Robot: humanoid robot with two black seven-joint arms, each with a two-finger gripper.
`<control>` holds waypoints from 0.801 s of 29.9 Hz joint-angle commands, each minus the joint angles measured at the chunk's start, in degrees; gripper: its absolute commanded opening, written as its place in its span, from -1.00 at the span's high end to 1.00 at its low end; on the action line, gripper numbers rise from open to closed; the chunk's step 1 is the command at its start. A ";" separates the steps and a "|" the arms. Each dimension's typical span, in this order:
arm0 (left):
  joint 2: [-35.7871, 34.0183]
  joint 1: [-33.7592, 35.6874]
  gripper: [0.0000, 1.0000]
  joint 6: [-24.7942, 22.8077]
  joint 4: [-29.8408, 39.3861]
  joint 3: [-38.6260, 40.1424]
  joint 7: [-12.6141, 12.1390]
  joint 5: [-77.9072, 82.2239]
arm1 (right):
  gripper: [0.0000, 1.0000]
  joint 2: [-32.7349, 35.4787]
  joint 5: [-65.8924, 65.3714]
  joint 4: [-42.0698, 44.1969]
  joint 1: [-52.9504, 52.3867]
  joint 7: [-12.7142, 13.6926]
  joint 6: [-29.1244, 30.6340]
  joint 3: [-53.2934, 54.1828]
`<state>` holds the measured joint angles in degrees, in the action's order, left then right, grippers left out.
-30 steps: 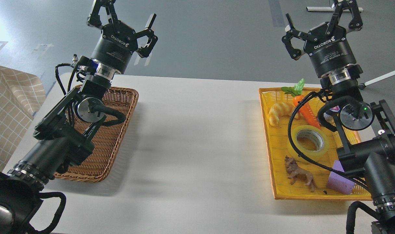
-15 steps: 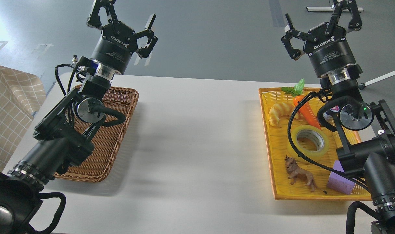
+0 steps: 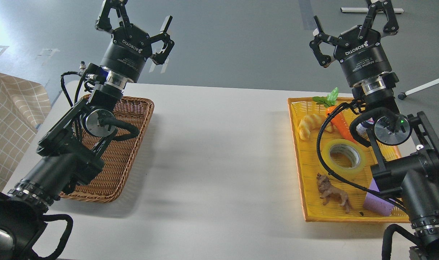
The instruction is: Place and transfer tape with both arms
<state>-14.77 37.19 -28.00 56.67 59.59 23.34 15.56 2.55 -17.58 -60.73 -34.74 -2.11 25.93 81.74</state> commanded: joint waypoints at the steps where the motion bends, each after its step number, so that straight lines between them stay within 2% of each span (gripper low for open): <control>1: 0.00 -0.01 -0.95 0.00 -0.07 -0.09 0.04 0.00 | -0.96 0.00 0.00 -0.09 0.02 -0.08 -0.01 0.00; 24: 0.00 -0.27 -0.95 0.00 0.02 -0.18 -0.75 0.00 | -1.00 0.00 0.00 -0.17 0.64 -0.08 0.08 0.00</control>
<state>-14.68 36.92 -28.00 56.69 59.38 22.53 15.57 2.55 -17.58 -60.90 -34.10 -2.20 26.01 81.70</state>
